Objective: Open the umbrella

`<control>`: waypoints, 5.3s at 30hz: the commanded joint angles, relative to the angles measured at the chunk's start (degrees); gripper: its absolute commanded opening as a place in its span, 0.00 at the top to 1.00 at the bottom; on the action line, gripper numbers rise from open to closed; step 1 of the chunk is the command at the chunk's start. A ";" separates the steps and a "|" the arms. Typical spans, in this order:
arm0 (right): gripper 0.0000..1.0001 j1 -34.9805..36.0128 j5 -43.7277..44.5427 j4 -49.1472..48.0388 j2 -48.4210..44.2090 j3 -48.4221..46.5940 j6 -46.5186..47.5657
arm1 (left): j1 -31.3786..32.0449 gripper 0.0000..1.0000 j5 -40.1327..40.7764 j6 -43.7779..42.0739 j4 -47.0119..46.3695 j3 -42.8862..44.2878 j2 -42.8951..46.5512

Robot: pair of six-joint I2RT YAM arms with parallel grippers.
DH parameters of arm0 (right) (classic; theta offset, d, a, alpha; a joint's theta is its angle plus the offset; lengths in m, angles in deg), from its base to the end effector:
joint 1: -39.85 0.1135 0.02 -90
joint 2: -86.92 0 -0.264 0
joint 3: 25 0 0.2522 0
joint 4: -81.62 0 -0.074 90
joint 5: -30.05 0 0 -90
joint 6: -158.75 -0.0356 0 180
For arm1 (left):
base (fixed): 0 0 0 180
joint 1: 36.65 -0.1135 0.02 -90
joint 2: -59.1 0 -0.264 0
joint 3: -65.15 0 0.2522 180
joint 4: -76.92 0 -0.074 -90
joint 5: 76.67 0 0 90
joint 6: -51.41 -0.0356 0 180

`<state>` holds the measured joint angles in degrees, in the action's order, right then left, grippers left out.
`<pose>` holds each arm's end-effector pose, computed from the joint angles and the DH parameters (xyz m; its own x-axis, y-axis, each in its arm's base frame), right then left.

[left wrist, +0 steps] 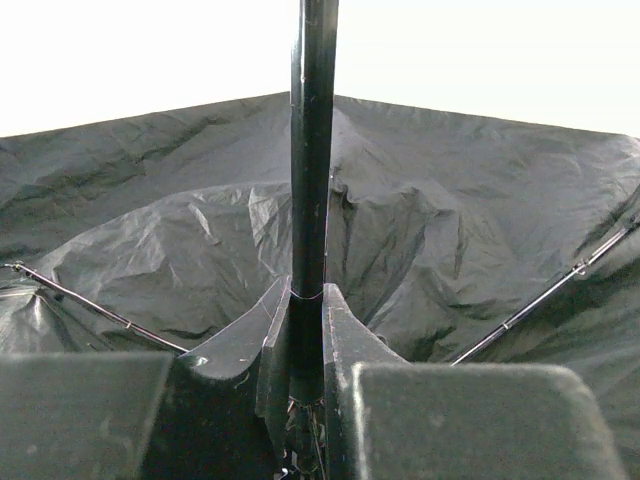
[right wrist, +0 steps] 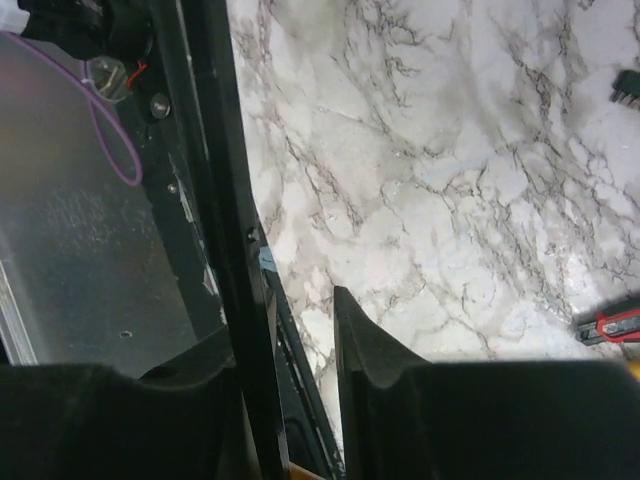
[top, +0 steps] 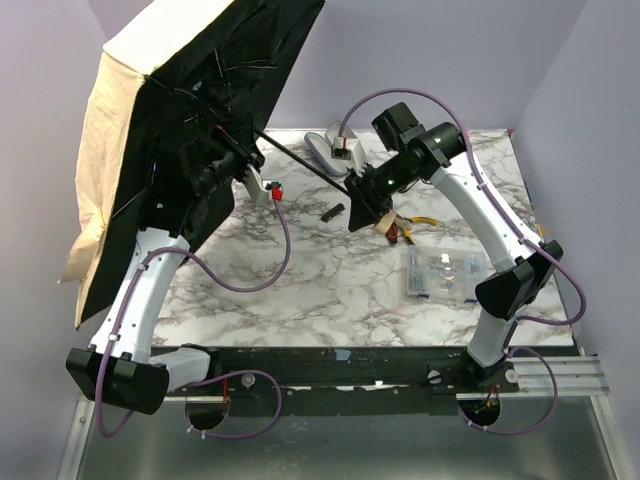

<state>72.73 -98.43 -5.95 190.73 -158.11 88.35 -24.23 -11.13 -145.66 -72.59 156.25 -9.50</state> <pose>0.2811 0.2081 0.4024 -0.4839 -0.6255 -0.6120 -0.8742 0.3131 0.3713 0.2527 -0.0708 0.4410 0.6098 0.7567 0.2357 -0.0452 -0.2636 0.9636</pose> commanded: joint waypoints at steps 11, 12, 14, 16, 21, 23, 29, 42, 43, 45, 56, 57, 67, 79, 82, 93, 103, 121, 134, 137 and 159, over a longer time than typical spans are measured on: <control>1.00 0.65 -3.88 -12.78 -7.18 2.98 -4.78 | -1.11 0.65 0.04 4.39 -8.31 -5.84 1.93; 1.00 0.74 -4.28 -13.87 -7.38 3.38 -5.76 | -1.09 0.62 -0.05 4.99 -8.99 -7.23 2.26; 1.00 0.69 -5.25 -14.60 -7.44 3.90 -6.56 | -1.01 0.57 -0.67 5.48 -9.73 -9.94 2.79; 1.00 0.69 -6.14 -14.92 -7.57 4.33 -7.03 | -0.70 0.56 -0.81 5.14 -10.32 -12.21 3.03; 1.00 0.69 -6.96 -14.03 -7.92 4.99 -5.83 | -0.52 0.56 1.17 6.45 -12.53 -13.46 1.71; 1.00 0.73 -7.18 -13.59 -8.37 5.66 -5.02 | -0.71 0.58 2.87 7.35 -13.85 -13.06 0.84; 1.00 0.74 -5.15 -11.18 -11.04 9.16 0.35 | -3.28 0.67 9.16 8.35 -20.84 -11.90 -2.99; 1.00 0.73 2.24 -11.33 -17.71 22.15 7.77 | -11.88 0.74 18.61 7.42 -32.75 -0.49 -14.62; 1.00 0.67 2.20 -12.00 -17.68 22.44 7.21 | -11.90 0.74 18.62 7.61 -32.71 0.09 -14.87; 1.00 0.69 2.01 -13.68 -17.52 22.63 5.98 | -11.90 0.75 17.27 7.84 -30.99 0.35 -14.40; 1.00 0.68 3.84 -14.27 -18.72 25.51 5.82 | -13.57 0.76 23.71 8.46 -29.52 5.76 -19.23; 1.00 0.69 3.85 -14.38 -18.70 25.66 5.77 | -13.79 0.76 24.02 8.11 -30.05 6.04 -19.95; 1.00 0.70 0.73 -23.07 -15.79 23.00 -1.80 | -11.31 0.62 14.62 10.53 -25.82 0.26 -14.95; 1.00 0.69 -2.47 -29.59 -10.52 18.50 -8.76 | 1.98 0.38 -1.84 9.65 -17.18 -13.52 -5.99; 1.00 0.71 -2.39 -29.97 -10.19 18.12 -9.05 | 5.86 0.36 -2.66 9.13 -17.08 -16.89 -4.47; 1.00 0.69 -2.40 -28.03 -11.39 19.53 -5.83 | 11.24 0.56 3.16 15.46 -19.29 -14.79 -6.17; 1.00 0.69 1.80 -25.87 -17.34 25.82 -0.11 | -0.57 0.56 13.84 15.14 -26.42 -9.45 -14.16; 1.00 0.69 5.85 -23.09 -22.66 32.94 2.85 | -15.58 0.62 19.93 12.80 -27.41 2.88 -22.72; 1.00 0.68 7.92 -19.88 -22.47 34.60 4.01 | -18.22 0.64 22.49 11.36 -29.56 4.99 -25.39; 1.00 0.69 8.78 -17.88 -21.48 35.17 5.03 | -18.21 0.64 23.84 11.11 -31.06 5.48 -26.08; 1.00 0.69 3.84 -25.19 -16.91 31.82 -0.22 | -9.93 0.43 17.19 9.72 -35.48 -6.74 -20.78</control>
<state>73.28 -83.43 -45.20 175.24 -124.78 85.05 -28.69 -13.10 -139.34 -102.51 154.22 -32.01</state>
